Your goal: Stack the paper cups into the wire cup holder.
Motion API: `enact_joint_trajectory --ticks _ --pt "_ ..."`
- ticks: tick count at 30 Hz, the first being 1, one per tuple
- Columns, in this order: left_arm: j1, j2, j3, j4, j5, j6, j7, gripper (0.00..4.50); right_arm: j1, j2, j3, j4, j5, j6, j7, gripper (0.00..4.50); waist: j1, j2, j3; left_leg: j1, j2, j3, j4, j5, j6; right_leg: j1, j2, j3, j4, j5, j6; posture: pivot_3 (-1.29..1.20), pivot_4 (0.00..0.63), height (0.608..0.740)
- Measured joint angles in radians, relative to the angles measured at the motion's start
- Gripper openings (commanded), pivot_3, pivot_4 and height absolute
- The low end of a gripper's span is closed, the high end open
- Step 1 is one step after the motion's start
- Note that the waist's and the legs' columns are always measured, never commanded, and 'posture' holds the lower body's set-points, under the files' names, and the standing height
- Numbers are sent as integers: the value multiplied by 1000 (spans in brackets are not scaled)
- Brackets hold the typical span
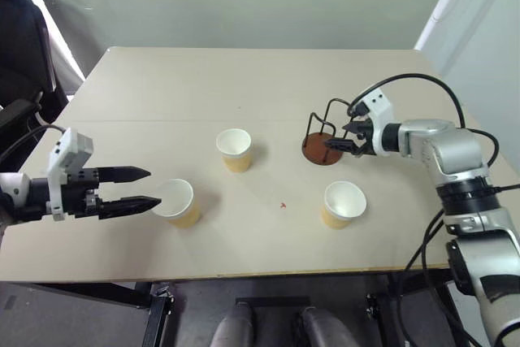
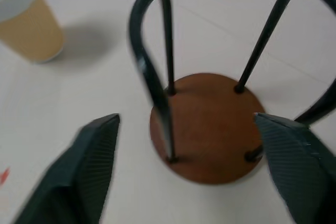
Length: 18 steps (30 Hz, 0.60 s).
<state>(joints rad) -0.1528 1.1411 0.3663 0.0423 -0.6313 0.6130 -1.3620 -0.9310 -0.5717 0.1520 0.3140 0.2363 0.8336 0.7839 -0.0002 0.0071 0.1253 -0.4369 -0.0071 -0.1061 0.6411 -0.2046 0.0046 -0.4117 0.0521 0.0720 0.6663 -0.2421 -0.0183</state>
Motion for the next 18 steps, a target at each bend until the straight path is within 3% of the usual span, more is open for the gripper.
enact_joint_trajectory --ticks 8,12,18 --pt "49 0 55 -32 -7 19 15 4500 -9 18 0 38 -29 -38 3 23 2 0 0 0 0 0 -3 1 -1 -1 0 0 0 0 -1 0 150 740" --pt "55 0 63 -42 -11 23 17 4500 -10 5 6 31 -31 -41 57 23 2 0 0 0 0 0 -4 2 -2 -1 0 0 0 1 -2 0 150 740" --pt "57 0 66 -44 -13 25 17 4500 14 -79 32 -191 72 -22 317 23 0 0 0 0 1 1 -7 3 -4 -2 1 0 -1 0 -3 0 150 740"
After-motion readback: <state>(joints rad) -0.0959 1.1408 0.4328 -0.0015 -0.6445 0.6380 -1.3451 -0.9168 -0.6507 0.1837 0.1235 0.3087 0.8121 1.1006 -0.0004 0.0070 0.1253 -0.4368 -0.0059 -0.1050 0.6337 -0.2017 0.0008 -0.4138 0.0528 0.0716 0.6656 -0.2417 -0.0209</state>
